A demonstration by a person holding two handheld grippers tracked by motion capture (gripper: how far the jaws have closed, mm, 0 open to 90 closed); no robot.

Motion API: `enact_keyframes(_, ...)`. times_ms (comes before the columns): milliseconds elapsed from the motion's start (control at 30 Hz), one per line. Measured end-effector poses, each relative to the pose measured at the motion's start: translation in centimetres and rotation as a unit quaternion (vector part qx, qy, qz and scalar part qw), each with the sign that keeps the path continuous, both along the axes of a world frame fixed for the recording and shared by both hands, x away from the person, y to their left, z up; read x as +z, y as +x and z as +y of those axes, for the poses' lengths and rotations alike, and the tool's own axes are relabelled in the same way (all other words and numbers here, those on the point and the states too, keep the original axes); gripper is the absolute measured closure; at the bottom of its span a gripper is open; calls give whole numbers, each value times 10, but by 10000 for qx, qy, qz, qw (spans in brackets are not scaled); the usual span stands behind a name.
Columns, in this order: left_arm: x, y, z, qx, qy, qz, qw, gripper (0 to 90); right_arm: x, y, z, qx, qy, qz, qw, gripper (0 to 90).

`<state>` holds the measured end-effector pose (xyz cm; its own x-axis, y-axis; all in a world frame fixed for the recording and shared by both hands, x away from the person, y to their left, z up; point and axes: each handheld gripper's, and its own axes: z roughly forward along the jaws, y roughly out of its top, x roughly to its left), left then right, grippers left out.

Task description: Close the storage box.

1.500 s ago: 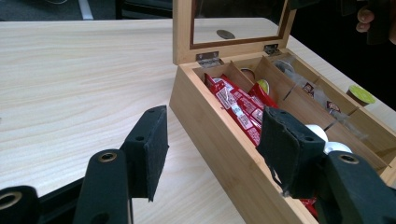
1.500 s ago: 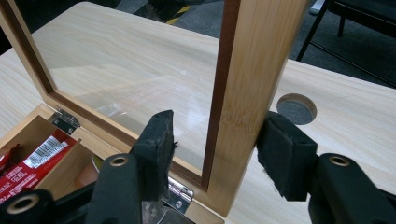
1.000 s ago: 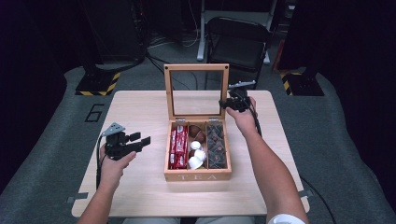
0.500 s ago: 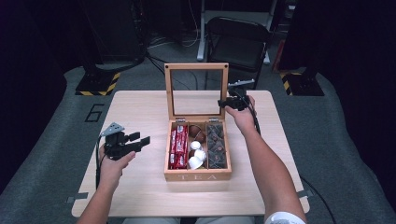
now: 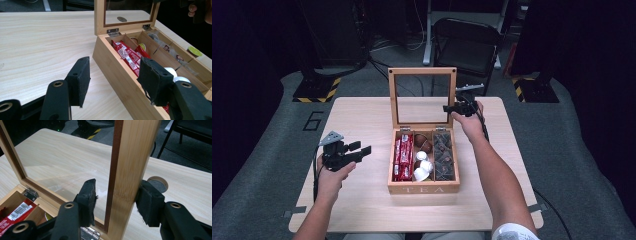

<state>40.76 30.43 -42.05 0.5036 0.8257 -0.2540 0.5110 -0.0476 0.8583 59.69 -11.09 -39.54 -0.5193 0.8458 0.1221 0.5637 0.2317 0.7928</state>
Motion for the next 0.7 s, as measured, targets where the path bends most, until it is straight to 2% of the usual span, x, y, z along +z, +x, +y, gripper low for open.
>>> enact_keyframes(233,0,0,0,5,1,-3,10000,424,3,0,1,35,-68,44,10000,528)
enact_keyframes(333,0,0,0,-13,17,12,10000,424,4,0,-2,69,-36,75,9999,560)
enact_keyframes(600,-2,2,-6,-60,54,41,10000,423,6,-2,-8,123,-132,48,9998,641)
enact_keyframes(700,-1,2,-5,-55,48,40,10000,423,6,-3,-9,115,-111,54,9999,647)
